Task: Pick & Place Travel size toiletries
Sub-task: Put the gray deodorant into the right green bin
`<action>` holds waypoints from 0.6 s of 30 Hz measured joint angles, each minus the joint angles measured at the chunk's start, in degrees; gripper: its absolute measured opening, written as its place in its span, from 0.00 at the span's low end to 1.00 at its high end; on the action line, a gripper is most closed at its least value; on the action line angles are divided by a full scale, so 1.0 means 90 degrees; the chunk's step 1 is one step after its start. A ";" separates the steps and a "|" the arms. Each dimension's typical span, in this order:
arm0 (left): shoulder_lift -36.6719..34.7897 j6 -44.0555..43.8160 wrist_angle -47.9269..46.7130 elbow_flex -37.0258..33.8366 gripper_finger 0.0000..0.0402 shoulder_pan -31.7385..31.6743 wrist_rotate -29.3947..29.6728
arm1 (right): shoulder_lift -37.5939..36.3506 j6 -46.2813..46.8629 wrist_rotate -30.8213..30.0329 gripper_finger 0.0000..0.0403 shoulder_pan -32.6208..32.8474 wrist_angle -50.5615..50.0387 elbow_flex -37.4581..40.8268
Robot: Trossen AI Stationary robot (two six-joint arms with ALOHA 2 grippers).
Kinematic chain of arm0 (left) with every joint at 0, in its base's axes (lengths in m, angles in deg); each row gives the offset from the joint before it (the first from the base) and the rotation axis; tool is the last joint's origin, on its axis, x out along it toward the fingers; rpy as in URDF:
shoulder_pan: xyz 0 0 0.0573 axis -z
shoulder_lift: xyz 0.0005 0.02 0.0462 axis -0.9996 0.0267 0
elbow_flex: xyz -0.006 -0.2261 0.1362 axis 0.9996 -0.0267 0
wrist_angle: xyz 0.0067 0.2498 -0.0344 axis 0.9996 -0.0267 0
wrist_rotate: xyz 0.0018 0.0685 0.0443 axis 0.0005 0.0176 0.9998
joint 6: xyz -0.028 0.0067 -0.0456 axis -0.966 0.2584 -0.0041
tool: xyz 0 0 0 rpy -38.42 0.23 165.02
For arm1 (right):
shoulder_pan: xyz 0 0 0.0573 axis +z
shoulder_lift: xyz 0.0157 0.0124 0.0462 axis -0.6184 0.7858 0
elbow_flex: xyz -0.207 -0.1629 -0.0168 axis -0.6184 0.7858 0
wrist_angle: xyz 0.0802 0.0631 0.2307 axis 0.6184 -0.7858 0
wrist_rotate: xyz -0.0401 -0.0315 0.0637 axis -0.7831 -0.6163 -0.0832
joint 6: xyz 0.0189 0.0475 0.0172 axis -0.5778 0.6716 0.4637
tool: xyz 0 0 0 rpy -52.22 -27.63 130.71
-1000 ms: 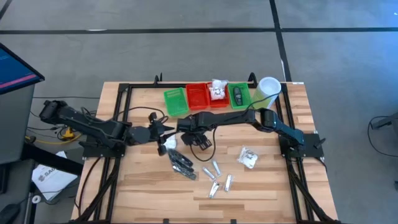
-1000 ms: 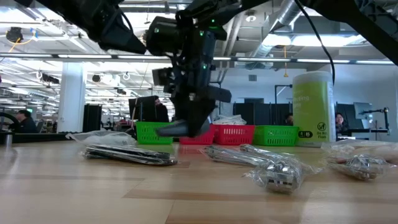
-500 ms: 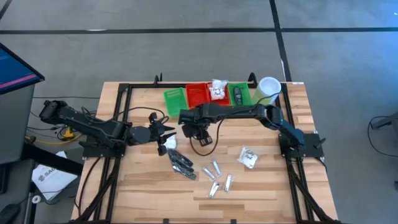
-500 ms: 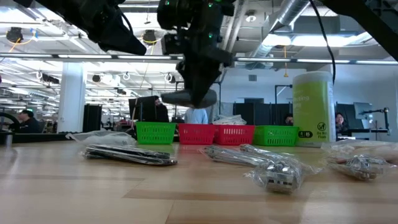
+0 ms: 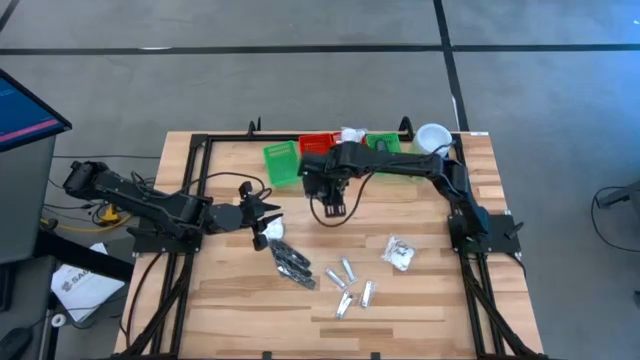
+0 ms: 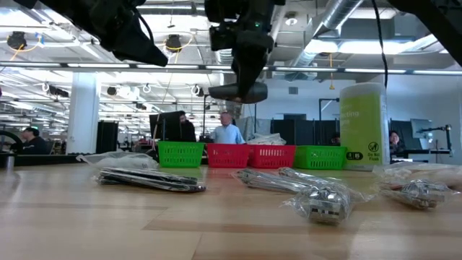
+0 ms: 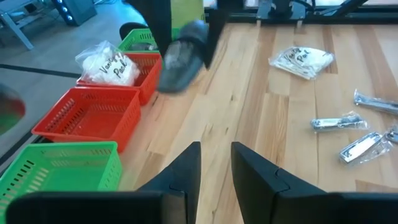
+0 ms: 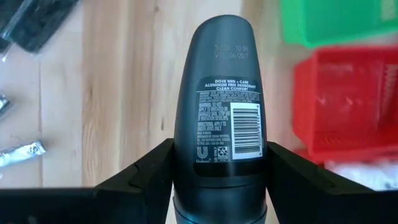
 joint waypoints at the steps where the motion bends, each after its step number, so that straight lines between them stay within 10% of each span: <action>1: 0.0000 0.0002 -0.0011 0.0000 0.20 0.0000 0.0000 | -0.0072 0.0102 0.0009 0.50 -0.0032 -0.0005 0.0082; 18: 0.0000 0.0010 -0.0070 0.0000 0.20 0.0000 0.0008 | -0.2986 0.2247 0.0091 0.50 -0.0787 0.2185 0.3965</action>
